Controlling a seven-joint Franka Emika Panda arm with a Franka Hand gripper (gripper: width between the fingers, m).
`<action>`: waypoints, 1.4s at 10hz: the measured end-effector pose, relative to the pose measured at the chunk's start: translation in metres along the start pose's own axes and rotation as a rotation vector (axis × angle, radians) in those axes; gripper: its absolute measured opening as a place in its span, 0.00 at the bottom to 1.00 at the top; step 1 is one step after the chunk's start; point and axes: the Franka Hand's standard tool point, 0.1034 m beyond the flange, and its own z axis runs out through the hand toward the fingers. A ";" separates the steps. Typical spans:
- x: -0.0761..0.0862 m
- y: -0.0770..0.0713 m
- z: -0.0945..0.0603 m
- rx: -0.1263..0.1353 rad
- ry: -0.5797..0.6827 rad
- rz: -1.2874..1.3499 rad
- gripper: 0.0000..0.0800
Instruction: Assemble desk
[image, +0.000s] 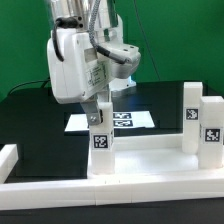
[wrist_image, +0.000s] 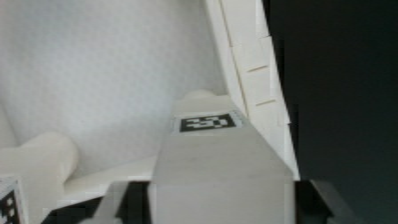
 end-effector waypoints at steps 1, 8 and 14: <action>0.000 0.000 0.000 0.000 0.002 0.028 0.38; -0.021 -0.003 -0.034 0.034 -0.021 -0.008 0.80; -0.030 -0.009 -0.055 0.060 -0.040 -0.020 0.81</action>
Offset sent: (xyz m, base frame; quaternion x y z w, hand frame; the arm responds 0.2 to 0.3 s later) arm 0.0000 0.0000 0.0000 0.0000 0.0000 0.0000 1.0000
